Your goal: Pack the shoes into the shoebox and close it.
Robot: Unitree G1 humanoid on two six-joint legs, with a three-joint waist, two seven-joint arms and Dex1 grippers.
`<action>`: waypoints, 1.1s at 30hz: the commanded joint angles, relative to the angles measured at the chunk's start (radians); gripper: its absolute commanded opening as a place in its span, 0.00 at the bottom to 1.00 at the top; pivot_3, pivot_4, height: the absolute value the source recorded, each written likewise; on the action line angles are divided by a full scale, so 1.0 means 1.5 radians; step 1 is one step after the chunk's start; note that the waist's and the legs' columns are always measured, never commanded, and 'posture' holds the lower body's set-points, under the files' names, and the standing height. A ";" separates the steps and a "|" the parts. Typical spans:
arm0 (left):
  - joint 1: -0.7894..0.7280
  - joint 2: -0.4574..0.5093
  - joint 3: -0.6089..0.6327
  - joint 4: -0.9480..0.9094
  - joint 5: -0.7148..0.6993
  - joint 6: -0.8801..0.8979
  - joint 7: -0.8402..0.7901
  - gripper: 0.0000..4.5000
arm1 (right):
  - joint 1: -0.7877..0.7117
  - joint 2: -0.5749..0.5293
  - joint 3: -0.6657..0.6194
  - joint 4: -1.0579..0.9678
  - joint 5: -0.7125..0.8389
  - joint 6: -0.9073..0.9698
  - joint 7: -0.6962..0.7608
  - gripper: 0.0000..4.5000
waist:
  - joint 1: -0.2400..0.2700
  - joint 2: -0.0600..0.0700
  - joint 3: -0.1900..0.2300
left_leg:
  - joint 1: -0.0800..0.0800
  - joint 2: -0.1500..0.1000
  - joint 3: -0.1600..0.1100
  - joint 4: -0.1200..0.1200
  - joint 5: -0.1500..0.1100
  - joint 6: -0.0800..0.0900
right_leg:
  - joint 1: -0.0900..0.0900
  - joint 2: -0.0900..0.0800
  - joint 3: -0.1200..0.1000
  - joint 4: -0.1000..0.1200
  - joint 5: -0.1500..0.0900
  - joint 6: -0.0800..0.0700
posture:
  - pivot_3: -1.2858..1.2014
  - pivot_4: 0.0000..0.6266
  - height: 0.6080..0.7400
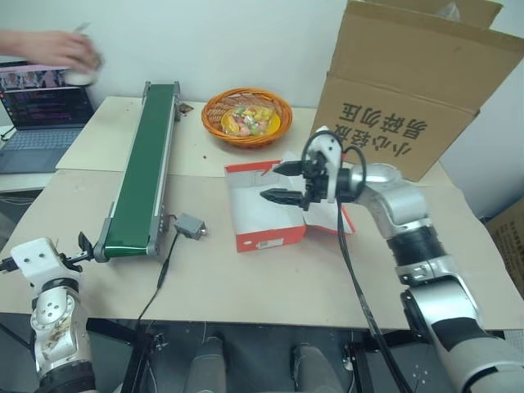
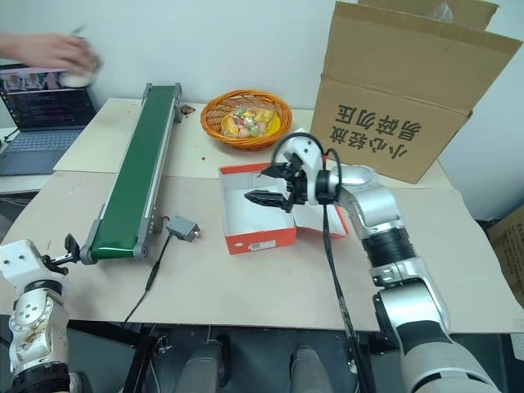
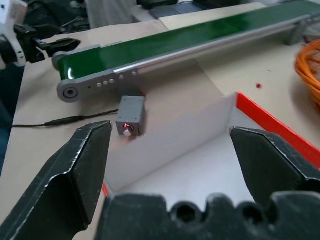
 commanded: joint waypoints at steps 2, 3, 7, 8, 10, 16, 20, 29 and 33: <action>0.056 0.017 -0.063 -0.265 -0.030 0.081 -0.053 1.00 | -0.006 0.001 -0.030 -0.017 -0.018 -0.018 -0.031 0.98 | 0.009 0.000 0.000 | -0.002 0.001 0.000 0.000 0.000 0.000 | -0.002 0.000 -0.001 0.000 0.000 0.000 | 0.52 0.24 0.86; 0.059 0.024 -0.068 -0.316 -0.040 0.110 -0.055 1.00 | -0.002 0.002 -0.033 -0.021 -0.019 -0.016 -0.039 0.98 | 0.012 0.000 0.000 | -0.005 0.001 0.000 0.000 0.000 0.000 | -0.003 -0.001 -0.002 0.000 0.000 0.000 | 0.52 0.24 0.86; 0.003 0.071 -0.067 -0.487 -0.112 0.256 -0.044 1.00 | 0.026 0.009 -0.047 -0.059 -0.012 0.010 -0.068 0.98 | 0.014 0.000 0.000 | -0.009 0.001 0.002 0.000 0.000 -0.001 | -0.009 0.000 -0.002 0.002 0.002 0.000 | 0.52 0.24 0.86; -0.015 0.081 -0.064 -0.506 -0.128 0.282 -0.040 1.00 | 0.032 0.012 -0.051 -0.069 -0.008 0.018 -0.074 0.98 | 0.013 0.000 0.000 | -0.009 0.001 0.002 0.000 0.000 -0.001 | -0.009 0.000 -0.002 0.002 0.003 0.000 | 0.52 0.24 0.86; -0.047 0.096 -0.062 -0.526 -0.149 0.329 -0.034 1.00 | 0.042 0.018 -0.060 -0.091 -0.001 0.034 -0.091 0.98 | 0.012 0.000 0.000 | -0.007 0.001 0.001 0.000 0.001 -0.001 | -0.008 0.000 -0.002 0.002 0.004 0.001 | 0.52 0.24 0.86; -0.073 0.056 -0.081 -0.507 -0.129 0.390 0.025 1.00 | 0.070 0.026 -0.076 -0.142 0.012 0.074 -0.123 0.98 | 0.003 0.000 0.000 | -0.005 0.002 0.000 0.001 0.002 -0.002 | -0.004 0.002 -0.001 0.002 0.003 0.001 | 0.52 0.24 0.86; -0.084 0.010 -0.106 -0.506 -0.109 0.438 0.082 1.00 | 0.087 0.018 -0.081 -0.157 0.011 0.085 -0.130 0.98 | 0.004 0.000 0.000 | -0.005 0.002 0.000 0.003 0.002 -0.002 | -0.003 0.002 -0.001 0.002 0.003 0.003 | 0.52 0.24 0.86; -0.123 0.004 -0.138 -0.489 -0.084 0.610 0.121 1.00 | 0.116 0.010 -0.093 -0.189 0.014 0.108 -0.144 0.98 | 0.005 0.000 0.000 | -0.005 0.002 -0.001 0.005 0.002 -0.002 | -0.002 0.002 -0.001 0.002 0.004 0.002 | 0.52 0.24 0.86; -0.154 0.043 -0.139 -0.472 -0.086 0.629 0.082 1.00 | 0.127 0.013 -0.098 -0.203 0.015 0.117 -0.154 0.98 | 0.005 0.000 0.000 | -0.005 0.002 -0.001 0.005 0.002 -0.002 | -0.002 0.003 -0.001 0.001 0.003 0.002 | 0.52 0.24 0.86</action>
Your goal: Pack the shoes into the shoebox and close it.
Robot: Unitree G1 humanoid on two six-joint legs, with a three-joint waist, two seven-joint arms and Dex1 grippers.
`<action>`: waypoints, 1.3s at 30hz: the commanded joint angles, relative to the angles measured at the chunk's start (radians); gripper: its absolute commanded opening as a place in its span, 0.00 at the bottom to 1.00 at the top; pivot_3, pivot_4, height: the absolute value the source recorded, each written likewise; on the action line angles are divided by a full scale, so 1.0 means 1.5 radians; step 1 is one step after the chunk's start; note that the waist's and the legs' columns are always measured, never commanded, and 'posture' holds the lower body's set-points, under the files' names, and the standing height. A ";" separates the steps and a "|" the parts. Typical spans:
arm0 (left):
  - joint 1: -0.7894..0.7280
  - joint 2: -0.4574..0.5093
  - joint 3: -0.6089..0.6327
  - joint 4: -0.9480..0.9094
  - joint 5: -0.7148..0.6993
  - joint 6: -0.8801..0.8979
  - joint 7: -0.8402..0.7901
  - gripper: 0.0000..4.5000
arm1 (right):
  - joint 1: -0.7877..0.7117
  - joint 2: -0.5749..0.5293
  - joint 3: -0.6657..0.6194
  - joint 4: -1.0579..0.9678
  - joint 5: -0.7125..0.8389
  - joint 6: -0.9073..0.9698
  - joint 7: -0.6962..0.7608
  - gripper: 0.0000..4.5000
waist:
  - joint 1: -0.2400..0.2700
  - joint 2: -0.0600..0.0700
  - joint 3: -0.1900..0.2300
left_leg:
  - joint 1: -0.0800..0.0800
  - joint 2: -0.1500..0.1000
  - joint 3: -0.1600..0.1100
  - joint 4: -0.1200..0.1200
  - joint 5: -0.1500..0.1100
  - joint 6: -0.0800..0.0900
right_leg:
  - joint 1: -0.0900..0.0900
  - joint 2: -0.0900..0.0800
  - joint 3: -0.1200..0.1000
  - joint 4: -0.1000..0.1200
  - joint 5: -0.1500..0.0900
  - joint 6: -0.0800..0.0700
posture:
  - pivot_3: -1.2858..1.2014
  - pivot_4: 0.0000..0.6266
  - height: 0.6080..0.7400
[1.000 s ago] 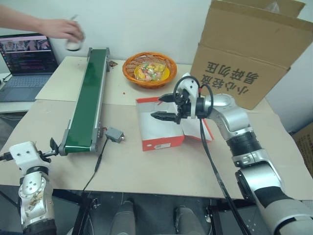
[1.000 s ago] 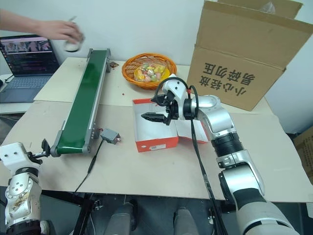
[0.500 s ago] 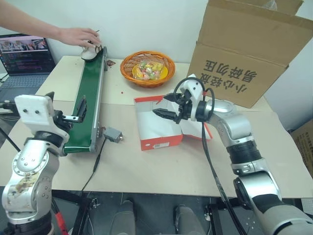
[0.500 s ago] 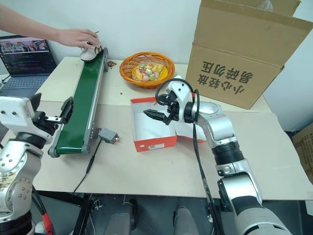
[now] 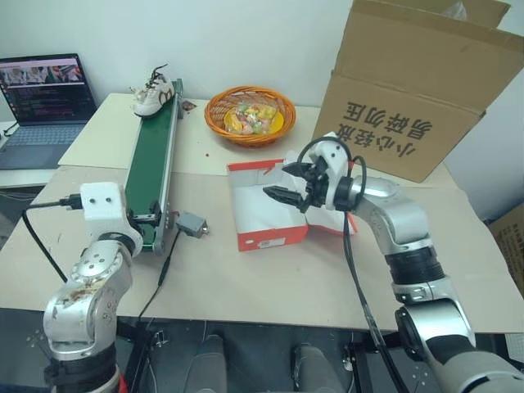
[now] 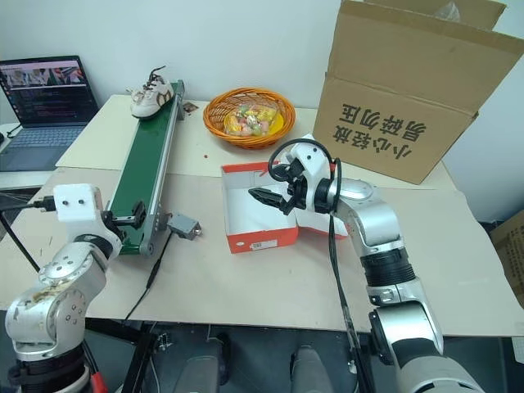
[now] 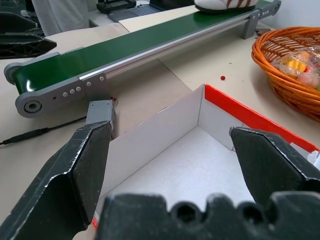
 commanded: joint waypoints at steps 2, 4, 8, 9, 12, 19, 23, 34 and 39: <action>-0.028 0.019 0.009 0.006 0.012 0.004 -0.021 1.00 | 0.007 0.001 -0.025 -0.040 0.020 0.008 -0.011 0.98 | 0.000 0.000 0.000 | 0.000 0.000 0.000 0.000 0.000 0.000 | 0.000 0.000 0.000 -0.001 0.000 0.000 | 0.52 0.24 0.86; -0.030 0.021 0.009 0.011 0.014 0.006 -0.027 1.00 | 0.010 0.003 -0.025 -0.045 0.020 0.010 -0.015 0.98 | 0.000 0.000 0.000 | 0.000 0.000 0.000 0.000 0.000 0.000 | 0.000 0.000 0.000 -0.001 0.000 0.000 | 0.52 0.24 0.86; -0.031 0.020 -0.005 0.015 0.020 0.015 -0.036 1.00 | 0.015 0.006 -0.024 -0.050 0.022 0.012 -0.021 0.98 | -0.001 0.000 0.000 | 0.000 0.000 0.000 0.000 0.000 0.000 | 0.000 0.000 0.000 0.000 0.000 0.000 | 0.52 0.24 0.86; -0.030 0.017 -0.006 0.015 0.023 0.017 -0.036 1.00 | 0.015 0.006 -0.025 -0.050 0.022 0.012 -0.022 0.98 | -0.001 0.000 0.000 | 0.000 0.000 0.000 0.000 0.000 0.000 | 0.000 0.000 0.000 0.000 0.000 0.000 | 0.52 0.24 0.86; -0.028 0.015 -0.005 0.016 0.028 0.023 -0.040 1.00 | 0.013 0.007 -0.026 -0.049 0.025 0.012 -0.026 0.98 | -0.001 0.000 0.000 | 0.000 0.000 0.000 0.000 0.000 0.000 | 0.000 0.000 0.000 0.000 0.000 0.000 | 0.52 0.24 0.86; -0.025 0.032 -0.028 0.011 0.047 0.031 -0.055 1.00 | 0.015 0.005 -0.021 -0.048 0.030 0.009 -0.031 0.98 | -0.001 0.000 0.000 | 0.000 0.000 0.000 0.000 0.000 0.000 | 0.000 0.000 0.000 0.000 0.000 0.000 | 0.52 0.24 0.86; -0.043 0.080 -0.022 0.014 0.042 0.075 -0.091 1.00 | 0.013 0.005 -0.024 -0.045 0.031 0.007 -0.037 0.98 | -0.003 0.000 0.000 | 0.000 0.000 0.000 0.000 0.000 0.000 | 0.000 0.000 0.000 0.000 0.000 0.000 | 0.52 0.24 0.86; -0.024 0.173 0.004 0.055 0.024 0.075 -0.226 1.00 | 0.012 0.010 -0.023 -0.044 0.033 0.005 -0.046 0.98 | -0.006 0.000 0.000 | 0.000 0.000 0.000 0.000 0.000 0.000 | 0.000 0.000 0.000 0.000 0.000 0.000 | 0.52 0.24 0.86; 0.042 0.234 0.043 0.128 0.006 -0.010 -0.345 1.00 | 0.012 0.014 -0.024 -0.044 0.034 0.006 -0.051 0.98 | -0.011 0.000 0.000 | 0.000 0.000 0.000 -0.003 0.000 0.000 | -0.002 0.000 0.000 0.000 0.000 -0.001 | 0.52 0.24 0.86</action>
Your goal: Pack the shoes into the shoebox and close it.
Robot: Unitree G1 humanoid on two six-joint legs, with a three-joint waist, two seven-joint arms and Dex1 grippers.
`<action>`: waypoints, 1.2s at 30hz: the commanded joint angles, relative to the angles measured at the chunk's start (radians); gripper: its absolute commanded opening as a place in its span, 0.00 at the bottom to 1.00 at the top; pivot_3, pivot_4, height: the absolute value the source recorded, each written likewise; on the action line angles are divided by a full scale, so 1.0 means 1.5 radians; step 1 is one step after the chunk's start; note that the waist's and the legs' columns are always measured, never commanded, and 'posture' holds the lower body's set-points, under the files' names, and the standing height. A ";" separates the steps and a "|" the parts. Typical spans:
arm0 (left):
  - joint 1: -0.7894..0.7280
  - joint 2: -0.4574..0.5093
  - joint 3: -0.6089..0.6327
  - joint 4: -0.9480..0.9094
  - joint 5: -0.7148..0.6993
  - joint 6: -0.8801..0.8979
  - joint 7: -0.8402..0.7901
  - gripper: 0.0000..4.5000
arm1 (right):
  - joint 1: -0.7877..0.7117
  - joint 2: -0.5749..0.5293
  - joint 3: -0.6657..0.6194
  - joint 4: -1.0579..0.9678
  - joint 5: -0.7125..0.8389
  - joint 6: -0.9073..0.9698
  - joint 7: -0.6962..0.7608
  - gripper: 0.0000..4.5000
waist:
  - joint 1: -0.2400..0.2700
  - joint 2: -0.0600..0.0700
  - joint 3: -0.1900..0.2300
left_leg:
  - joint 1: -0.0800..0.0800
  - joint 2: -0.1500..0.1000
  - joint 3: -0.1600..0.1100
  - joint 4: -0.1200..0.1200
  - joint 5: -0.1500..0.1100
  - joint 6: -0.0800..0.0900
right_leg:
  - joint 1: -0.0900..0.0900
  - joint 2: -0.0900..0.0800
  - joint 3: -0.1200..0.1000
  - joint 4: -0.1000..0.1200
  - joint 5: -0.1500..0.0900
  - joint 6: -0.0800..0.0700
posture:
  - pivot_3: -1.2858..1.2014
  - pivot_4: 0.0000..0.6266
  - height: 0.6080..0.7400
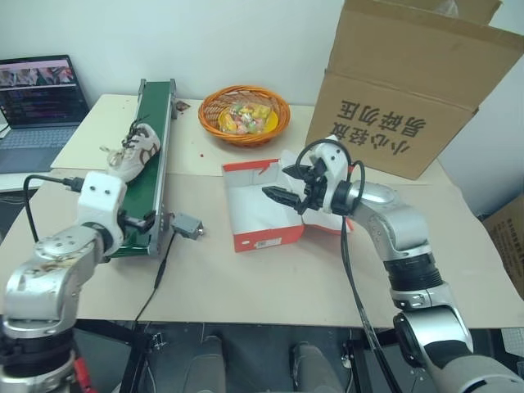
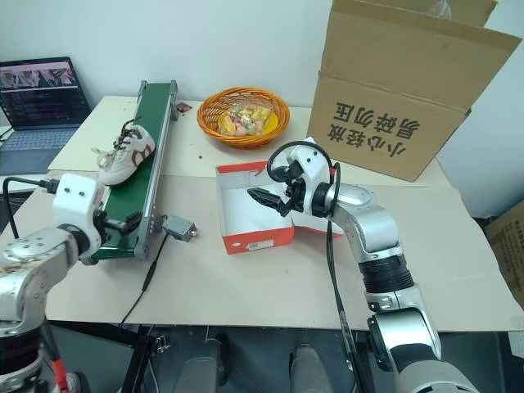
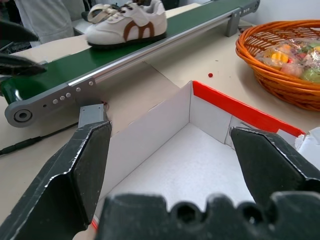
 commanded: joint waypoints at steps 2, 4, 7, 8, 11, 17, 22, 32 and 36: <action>0.029 0.043 0.042 0.059 0.000 -0.102 -0.091 1.00 | -0.006 0.003 -0.020 -0.023 0.010 -0.007 -0.005 0.98 | 0.002 0.000 0.000 | 0.000 0.000 0.000 0.000 0.000 0.000 | -0.003 0.000 0.000 0.000 0.000 0.000 | 0.52 0.24 0.86; 0.027 0.065 0.047 0.086 0.005 -0.133 -0.117 1.00 | -0.005 0.004 -0.020 -0.023 0.011 -0.007 -0.006 0.98 | 0.004 0.000 0.000 | 0.000 0.000 0.000 -0.001 0.000 0.000 | -0.004 0.000 0.000 0.000 0.000 -0.001 | 0.52 0.24 0.86; 0.015 0.094 0.049 0.116 0.011 -0.165 -0.141 1.00 | -0.004 0.003 -0.021 -0.022 0.010 -0.008 -0.007 0.98 | 0.005 0.000 0.000 | -0.001 0.000 0.001 -0.001 0.000 0.000 | -0.004 -0.001 0.000 0.000 0.000 -0.001 | 0.52 0.24 0.86; 0.008 0.100 0.050 0.127 0.013 -0.170 -0.142 1.00 | -0.003 0.003 -0.022 -0.024 0.010 -0.008 -0.008 0.98 | 0.005 0.000 0.000 | -0.001 0.000 0.001 -0.001 0.000 0.000 | -0.004 -0.001 0.000 0.000 0.000 -0.001 | 0.52 0.24 0.86; -0.010 0.114 0.047 0.165 0.025 -0.193 -0.143 1.00 | 0.002 0.003 -0.024 -0.033 0.012 -0.003 -0.014 0.98 | 0.004 0.000 0.000 | -0.001 0.000 0.001 -0.002 0.000 0.000 | -0.004 -0.001 0.000 0.000 0.000 -0.001 | 0.52 0.24 0.86; -0.008 0.099 -0.010 0.221 0.050 -0.206 -0.146 1.00 | 0.005 -0.004 -0.034 -0.044 0.018 0.004 -0.015 0.98 | 0.004 0.000 0.000 | 0.000 0.000 0.002 -0.002 0.000 0.000 | -0.005 -0.001 0.000 0.000 0.000 -0.001 | 0.52 0.24 0.86; 0.031 0.049 -0.053 0.239 0.065 -0.229 -0.138 1.00 | -0.001 -0.007 -0.062 -0.050 0.036 0.012 -0.016 0.98 | 0.004 0.000 0.000 | 0.000 0.000 0.002 -0.002 0.000 0.000 | -0.005 -0.001 0.000 0.001 0.000 -0.001 | 0.52 0.24 0.86; 0.053 0.014 -0.059 0.191 0.067 -0.218 -0.137 0.60 | -0.005 -0.016 -0.079 -0.048 0.047 0.012 -0.017 1.00 | 0.012 0.004 -0.002 | 0.001 0.000 0.002 -0.002 0.000 0.000 | -0.004 -0.002 0.000 0.001 0.001 -0.001 | 0.52 0.24 0.86; 0.054 0.012 -0.058 0.185 0.070 -0.215 -0.138 0.38 | -0.001 -0.018 -0.079 -0.051 0.050 0.014 -0.020 1.00 | 0.010 0.004 -0.002 | 0.001 0.000 0.002 -0.002 0.000 0.000 | -0.004 -0.002 0.000 0.001 0.001 -0.001 | 0.52 0.24 0.86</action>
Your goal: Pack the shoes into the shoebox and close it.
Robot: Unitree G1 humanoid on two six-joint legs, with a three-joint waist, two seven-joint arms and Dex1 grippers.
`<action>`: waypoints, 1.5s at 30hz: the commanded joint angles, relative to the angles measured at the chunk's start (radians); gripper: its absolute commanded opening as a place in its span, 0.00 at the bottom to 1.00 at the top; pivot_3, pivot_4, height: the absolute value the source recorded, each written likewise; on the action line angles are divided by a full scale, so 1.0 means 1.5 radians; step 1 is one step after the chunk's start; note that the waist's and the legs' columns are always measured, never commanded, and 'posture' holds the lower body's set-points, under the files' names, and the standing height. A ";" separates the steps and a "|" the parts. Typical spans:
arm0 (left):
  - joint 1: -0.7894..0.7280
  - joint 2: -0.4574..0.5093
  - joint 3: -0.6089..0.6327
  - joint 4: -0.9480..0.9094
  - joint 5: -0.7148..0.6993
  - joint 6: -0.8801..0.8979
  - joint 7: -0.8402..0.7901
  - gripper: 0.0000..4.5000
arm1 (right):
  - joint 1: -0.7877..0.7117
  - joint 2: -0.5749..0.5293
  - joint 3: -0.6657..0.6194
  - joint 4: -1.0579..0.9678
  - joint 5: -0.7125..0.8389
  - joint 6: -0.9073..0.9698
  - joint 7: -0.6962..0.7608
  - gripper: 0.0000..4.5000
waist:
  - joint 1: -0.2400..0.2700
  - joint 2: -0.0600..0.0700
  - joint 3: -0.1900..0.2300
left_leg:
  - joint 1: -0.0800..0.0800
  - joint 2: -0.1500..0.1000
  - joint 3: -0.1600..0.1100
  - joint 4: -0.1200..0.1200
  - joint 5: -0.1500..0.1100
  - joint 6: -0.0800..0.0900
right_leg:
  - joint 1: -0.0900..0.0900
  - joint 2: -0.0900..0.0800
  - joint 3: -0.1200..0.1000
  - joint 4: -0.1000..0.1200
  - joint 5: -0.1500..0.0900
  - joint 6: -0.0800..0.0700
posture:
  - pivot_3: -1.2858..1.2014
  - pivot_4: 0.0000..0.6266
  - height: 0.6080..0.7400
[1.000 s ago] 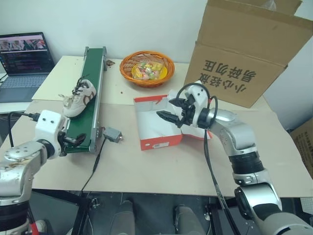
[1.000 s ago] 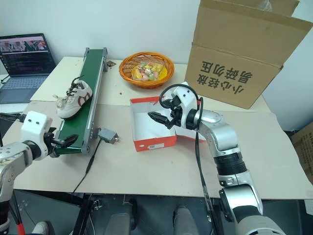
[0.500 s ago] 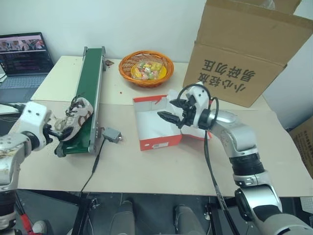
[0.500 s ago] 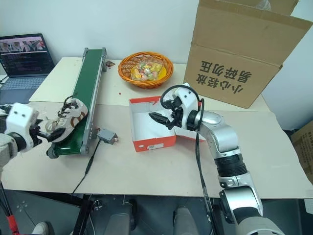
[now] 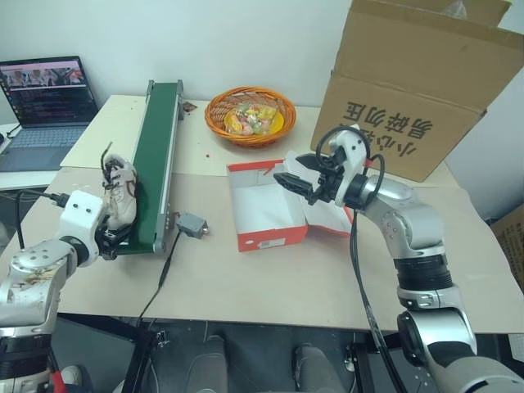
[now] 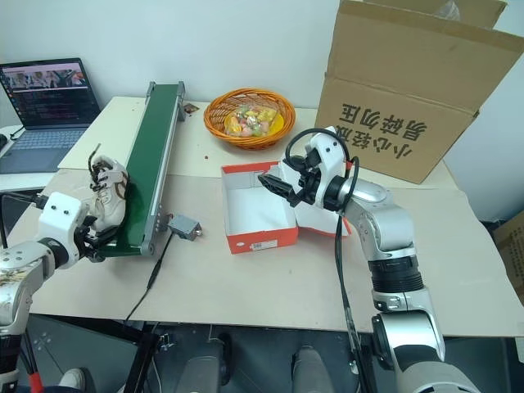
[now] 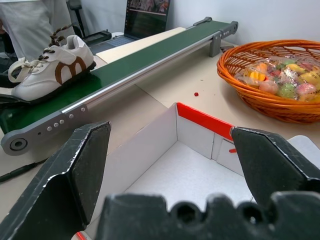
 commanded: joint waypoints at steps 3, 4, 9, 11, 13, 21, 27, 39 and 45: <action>0.011 -0.015 -0.028 0.002 -0.007 0.028 -0.015 0.37 | -0.003 -0.010 -0.021 -0.033 0.013 0.001 -0.006 1.00 | -0.002 0.000 0.000 | 0.000 0.000 0.000 0.000 0.000 0.000 | 0.000 0.000 0.000 0.000 0.000 0.000 | 0.52 0.24 0.86; 0.009 -0.016 -0.028 0.003 -0.006 0.030 -0.013 0.37 | -0.003 -0.010 -0.022 -0.034 0.014 0.001 -0.007 1.00 | -0.002 0.000 0.000 | 0.000 0.000 0.000 0.000 0.000 0.000 | 0.000 0.000 0.000 0.000 0.000 0.000 | 0.52 0.24 0.86; 0.006 -0.017 -0.026 0.005 -0.004 0.031 -0.012 0.37 | -0.001 -0.014 -0.025 -0.038 0.020 0.003 -0.010 1.00 | -0.002 0.000 0.000 | 0.000 0.000 0.000 0.000 0.000 0.000 | 0.000 0.000 0.000 0.000 0.000 0.000 | 0.52 0.24 0.86; 0.003 -0.019 -0.027 0.006 -0.003 0.032 -0.010 0.37 | -0.001 -0.016 -0.027 -0.037 0.021 0.003 -0.012 1.00 | -0.001 0.000 0.000 | 0.000 0.000 0.000 0.000 0.000 0.000 | 0.000 0.000 0.000 0.000 0.000 0.000 | 0.52 0.24 0.86; -0.001 -0.022 -0.026 0.008 -0.004 0.035 -0.008 0.37 | -0.001 -0.017 -0.031 -0.037 0.023 0.003 -0.014 1.00 | -0.001 0.000 0.000 | 0.000 0.000 0.000 0.000 0.000 0.000 | 0.000 0.000 0.000 0.000 0.000 0.000 | 0.52 0.24 0.86; -0.003 -0.028 -0.028 0.006 -0.001 0.043 -0.006 0.37 | -0.002 -0.019 -0.033 -0.039 0.025 0.005 -0.021 1.00 | 0.000 0.000 0.000 | 0.001 0.000 0.000 0.000 0.000 0.000 | 0.001 0.000 0.000 0.000 0.000 0.000 | 0.52 0.24 0.86; -0.001 -0.029 -0.030 -0.002 -0.005 0.046 -0.011 0.24 | -0.002 -0.019 -0.036 -0.040 0.027 0.006 -0.025 1.00 | 0.000 0.000 0.000 | 0.002 0.000 0.000 0.000 0.000 0.000 | 0.002 0.000 0.000 0.000 0.000 0.000 | 0.52 0.24 0.86; -0.080 -0.046 -0.047 -0.064 0.049 0.004 0.062 0.21 | -0.014 -0.016 -0.036 -0.023 0.025 0.001 -0.026 1.00 | 0.009 0.000 0.000 | 0.003 0.000 0.000 0.000 0.000 0.000 | 0.004 0.000 0.000 0.000 0.000 0.000 | 0.52 0.24 0.86; -0.156 -0.061 -0.080 -0.150 0.085 0.003 0.107 0.21 | -0.019 -0.013 -0.035 -0.012 0.023 -0.002 -0.026 1.00 | 0.011 -0.001 0.001 | -0.002 0.000 0.000 0.001 0.000 0.000 | 0.003 0.001 -0.001 -0.001 0.001 0.001 | 0.52 0.24 0.86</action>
